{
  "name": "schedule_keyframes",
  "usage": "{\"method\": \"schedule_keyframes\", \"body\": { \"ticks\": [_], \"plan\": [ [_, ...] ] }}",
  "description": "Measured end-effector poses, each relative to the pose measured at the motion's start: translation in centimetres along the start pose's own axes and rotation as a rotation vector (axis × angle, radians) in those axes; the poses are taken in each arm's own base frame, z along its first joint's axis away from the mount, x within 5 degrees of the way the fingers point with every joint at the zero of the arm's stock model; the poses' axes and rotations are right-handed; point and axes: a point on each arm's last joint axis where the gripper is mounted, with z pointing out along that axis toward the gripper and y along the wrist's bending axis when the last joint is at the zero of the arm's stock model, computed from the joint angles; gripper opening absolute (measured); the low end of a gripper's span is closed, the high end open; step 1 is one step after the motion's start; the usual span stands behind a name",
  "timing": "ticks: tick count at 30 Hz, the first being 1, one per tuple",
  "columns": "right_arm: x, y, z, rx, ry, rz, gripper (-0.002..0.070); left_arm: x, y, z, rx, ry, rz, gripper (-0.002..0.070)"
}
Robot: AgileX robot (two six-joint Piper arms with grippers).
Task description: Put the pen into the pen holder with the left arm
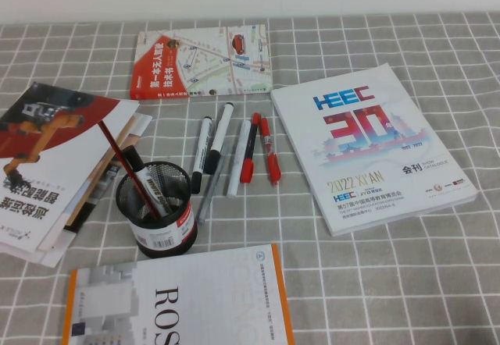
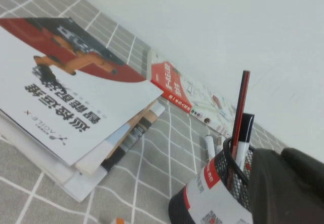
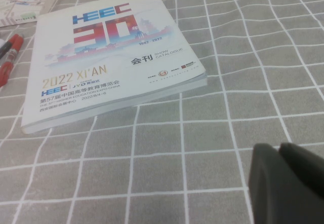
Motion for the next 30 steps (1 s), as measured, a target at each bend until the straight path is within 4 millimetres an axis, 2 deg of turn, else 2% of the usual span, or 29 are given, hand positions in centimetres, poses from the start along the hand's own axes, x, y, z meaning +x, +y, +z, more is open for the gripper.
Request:
{"method": "schedule_keyframes", "body": {
  "ticks": [9, 12, 17, 22, 30],
  "plan": [
    [0.0, 0.0, 0.0, 0.000, 0.000, 0.000, -0.0015, -0.1, 0.0, 0.0, 0.002, -0.010, -0.005, -0.0001],
    [0.0, 0.0, 0.0, 0.000, 0.000, 0.000, -0.0015, -0.1, -0.2, 0.1, -0.008, 0.034, -0.006, -0.0001],
    [0.0, 0.0, 0.0, 0.000, 0.000, 0.000, -0.0015, -2.4, -2.4, 0.5, -0.025, 0.163, 0.036, -0.0001],
    [0.0, 0.0, 0.0, 0.000, 0.000, 0.000, -0.0015, -4.9, -4.5, 2.4, -0.063, 0.330, 0.076, -0.0001],
    [0.0, 0.0, 0.0, 0.000, 0.000, 0.000, -0.0015, -7.8, -6.8, 6.6, -0.070, 0.567, 0.235, -0.0001]
  ]
}}
